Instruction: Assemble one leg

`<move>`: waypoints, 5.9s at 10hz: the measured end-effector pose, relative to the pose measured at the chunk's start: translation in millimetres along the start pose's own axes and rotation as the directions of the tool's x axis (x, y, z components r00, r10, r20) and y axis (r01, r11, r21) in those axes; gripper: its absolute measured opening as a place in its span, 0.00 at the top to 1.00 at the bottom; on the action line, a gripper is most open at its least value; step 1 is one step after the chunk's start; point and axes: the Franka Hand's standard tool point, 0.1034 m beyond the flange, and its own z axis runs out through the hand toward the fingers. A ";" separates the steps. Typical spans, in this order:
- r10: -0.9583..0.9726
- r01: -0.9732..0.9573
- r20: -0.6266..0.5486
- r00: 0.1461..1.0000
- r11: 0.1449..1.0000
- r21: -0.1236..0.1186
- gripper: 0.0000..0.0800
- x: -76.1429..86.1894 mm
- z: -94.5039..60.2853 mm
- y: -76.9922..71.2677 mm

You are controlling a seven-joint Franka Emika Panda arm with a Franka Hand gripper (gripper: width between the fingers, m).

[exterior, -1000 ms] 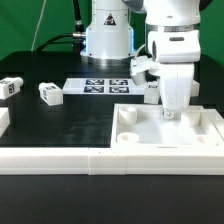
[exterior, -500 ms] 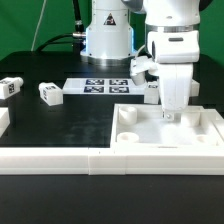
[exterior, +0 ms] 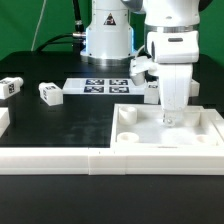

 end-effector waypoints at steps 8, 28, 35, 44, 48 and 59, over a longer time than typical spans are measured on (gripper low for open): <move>0.298 -0.297 0.022 0.954 0.955 -0.026 0.19 35.1 -45.3 -39.4; 0.835 -0.920 0.419 0.357 0.392 0.003 0.19 63.8 -35.6 -131.3; 0.546 -0.904 0.795 0.263 0.427 0.005 0.19 70.4 -7.6 -160.4; 0.552 -0.898 0.787 0.276 0.440 0.006 0.64 64.3 7.2 -171.1; 0.552 -0.898 0.787 0.276 0.440 0.006 0.64 64.3 7.2 -171.1; 0.731 -0.890 0.570 0.374 0.457 -0.002 0.64 63.4 -59.8 -128.4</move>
Offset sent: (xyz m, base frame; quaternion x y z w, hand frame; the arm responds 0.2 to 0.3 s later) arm -0.0304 -0.0015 0.0399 -0.0200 -0.0782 0.1025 0.9914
